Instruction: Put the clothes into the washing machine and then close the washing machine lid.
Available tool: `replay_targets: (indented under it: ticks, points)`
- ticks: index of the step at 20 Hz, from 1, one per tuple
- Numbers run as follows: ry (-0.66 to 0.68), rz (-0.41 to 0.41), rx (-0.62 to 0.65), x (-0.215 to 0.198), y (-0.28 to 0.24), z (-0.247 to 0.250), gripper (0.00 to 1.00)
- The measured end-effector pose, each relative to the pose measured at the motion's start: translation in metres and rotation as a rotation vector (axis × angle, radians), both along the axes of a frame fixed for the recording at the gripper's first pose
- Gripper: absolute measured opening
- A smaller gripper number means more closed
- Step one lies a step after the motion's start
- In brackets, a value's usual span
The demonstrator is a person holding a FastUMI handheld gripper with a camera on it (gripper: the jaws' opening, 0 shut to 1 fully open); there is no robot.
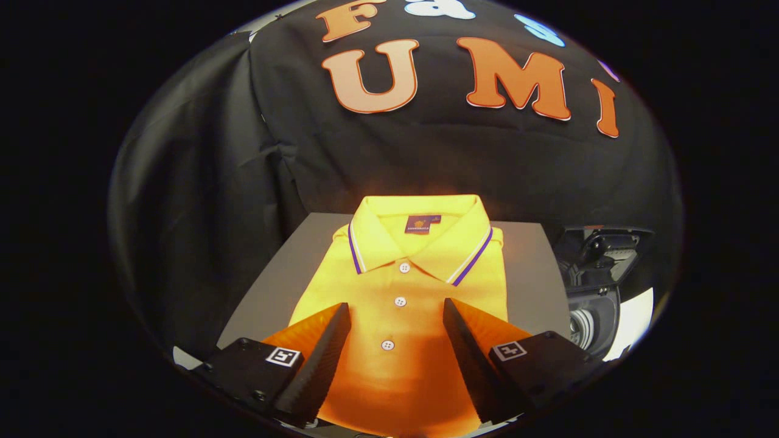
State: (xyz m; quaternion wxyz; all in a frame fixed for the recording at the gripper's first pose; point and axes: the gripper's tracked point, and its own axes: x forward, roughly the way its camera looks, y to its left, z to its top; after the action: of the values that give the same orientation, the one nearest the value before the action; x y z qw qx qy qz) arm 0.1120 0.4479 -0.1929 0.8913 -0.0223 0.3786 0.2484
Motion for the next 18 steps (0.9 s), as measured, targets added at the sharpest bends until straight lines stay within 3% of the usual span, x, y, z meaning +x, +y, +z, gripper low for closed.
replay_targets:
  ticks: [6,10,13,16,18]
  points:
    - [-0.03,0.048,-0.026,-0.001,0.0,-0.003,0.99]
    - [-0.045,0.122,0.031,0.001,0.004,-0.005,0.83]
    - [0.021,0.199,0.059,-0.005,0.008,-0.003,0.61]
    - [0.066,0.215,0.099,-0.007,0.01,0.0,0.16]
    - [0.037,0.193,0.158,-0.01,0.01,0.002,0.09]
